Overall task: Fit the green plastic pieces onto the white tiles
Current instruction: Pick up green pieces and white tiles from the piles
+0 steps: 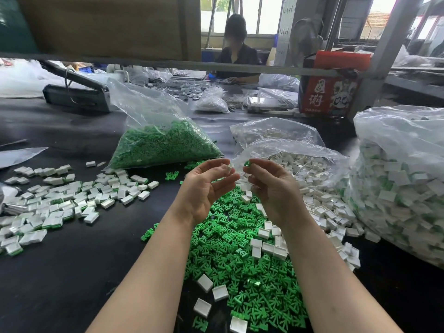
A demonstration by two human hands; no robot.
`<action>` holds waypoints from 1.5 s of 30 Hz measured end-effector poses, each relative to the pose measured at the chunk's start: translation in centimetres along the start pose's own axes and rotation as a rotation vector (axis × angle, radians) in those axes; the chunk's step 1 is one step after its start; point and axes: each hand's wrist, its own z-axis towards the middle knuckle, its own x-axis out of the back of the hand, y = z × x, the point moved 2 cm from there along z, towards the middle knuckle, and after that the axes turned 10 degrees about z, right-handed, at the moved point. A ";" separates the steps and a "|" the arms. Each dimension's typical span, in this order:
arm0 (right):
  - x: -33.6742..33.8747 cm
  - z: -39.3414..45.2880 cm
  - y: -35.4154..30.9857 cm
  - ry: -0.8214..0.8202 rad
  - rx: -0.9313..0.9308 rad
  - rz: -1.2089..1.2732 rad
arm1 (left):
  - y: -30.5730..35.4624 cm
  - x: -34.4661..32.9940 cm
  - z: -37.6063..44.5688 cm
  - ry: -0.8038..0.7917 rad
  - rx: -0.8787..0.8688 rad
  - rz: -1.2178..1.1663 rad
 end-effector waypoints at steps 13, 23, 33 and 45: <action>-0.1 -0.3 0.4 0.027 0.143 -0.329 | -0.5 -0.9 0.3 0.074 -0.144 0.359; 0.1 -0.1 0.4 0.034 0.164 -0.374 | -0.6 -0.8 0.2 0.073 -0.155 0.379; -0.1 -0.1 0.0 0.113 0.148 -0.152 | -0.7 -0.8 0.3 0.047 -0.143 0.417; -0.2 -0.3 0.0 0.039 0.259 -0.311 | -0.4 -1.1 0.1 0.031 -0.169 0.475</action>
